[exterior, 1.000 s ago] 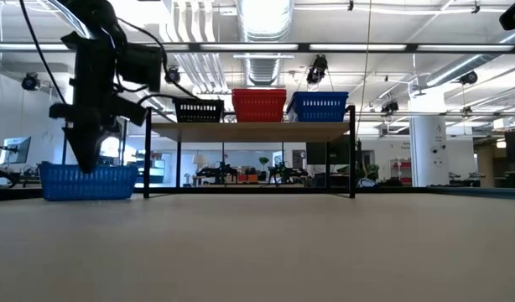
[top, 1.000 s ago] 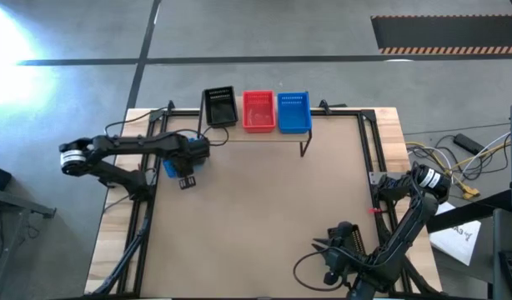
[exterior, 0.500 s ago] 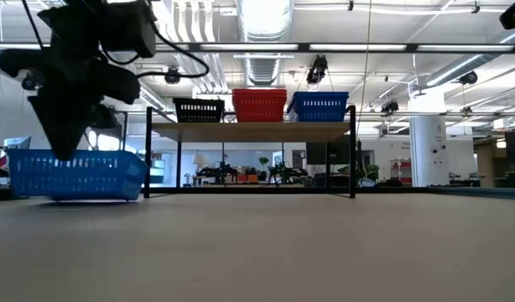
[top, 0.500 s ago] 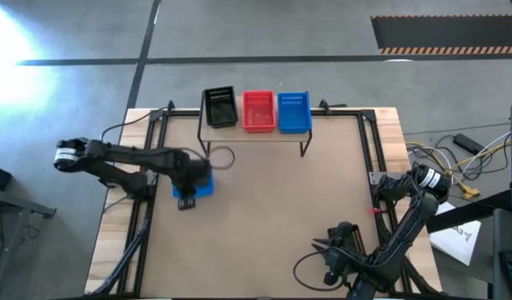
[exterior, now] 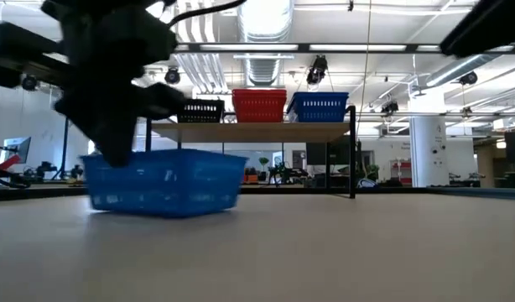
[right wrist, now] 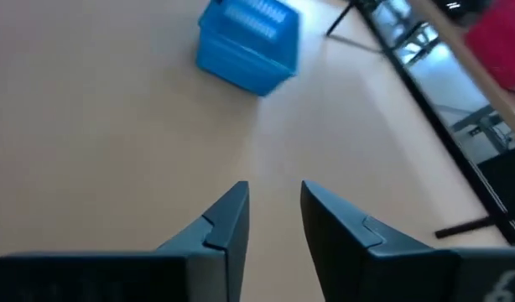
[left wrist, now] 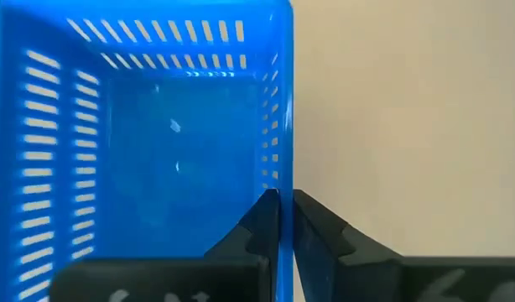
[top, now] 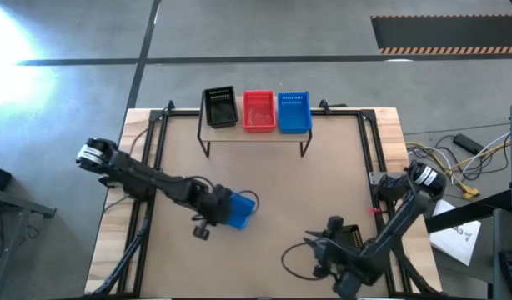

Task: Stack baskets on shelf by color
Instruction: Stack the blue bin on the blue bins on the shelf

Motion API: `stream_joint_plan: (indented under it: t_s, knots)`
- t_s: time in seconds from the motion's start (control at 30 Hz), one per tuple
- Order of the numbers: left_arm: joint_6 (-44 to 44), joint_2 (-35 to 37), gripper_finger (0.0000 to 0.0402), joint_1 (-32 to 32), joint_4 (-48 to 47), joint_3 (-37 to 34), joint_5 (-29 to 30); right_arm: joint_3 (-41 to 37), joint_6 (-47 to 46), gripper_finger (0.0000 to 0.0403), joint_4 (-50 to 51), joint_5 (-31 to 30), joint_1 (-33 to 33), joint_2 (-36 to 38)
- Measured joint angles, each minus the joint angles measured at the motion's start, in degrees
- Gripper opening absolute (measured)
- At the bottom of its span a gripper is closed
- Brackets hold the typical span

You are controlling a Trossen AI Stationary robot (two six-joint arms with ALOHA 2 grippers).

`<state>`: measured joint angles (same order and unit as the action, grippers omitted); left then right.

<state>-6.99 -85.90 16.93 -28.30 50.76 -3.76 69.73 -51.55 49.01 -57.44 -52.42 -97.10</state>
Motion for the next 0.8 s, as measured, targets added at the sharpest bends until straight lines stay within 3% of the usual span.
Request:
stream_joint_plan:
  t_s: [0.27,0.4,0.5,0.67,0.8]
  knots:
    - [-12.0,-12.3,0.0008,-0.2,0.2,12.2,6.1,-0.1,33.1,0.0151,-19.4,15.9,10.4,0.0]
    - [-13.4,-15.9,0.0008,-0.2,-0.1,17.1,6.2,-0.3,46.8,0.016,-24.4,17.5,13.7,0.0]
    - [-13.5,-17.0,0.0008,-0.2,0.0,19.0,6.2,-0.4,51.2,0.0159,-24.3,18.2,15.7,0.0]
    - [-13.5,-16.8,0.0008,-0.1,0.5,20.1,6.3,-1.6,53.7,0.015,-24.5,28.1,19.8,0.0]
    - [-13.5,-16.6,0.0008,0.0,0.8,20.4,6.5,-3.6,54.4,0.0144,-25.3,29.3,22.0,0.0]
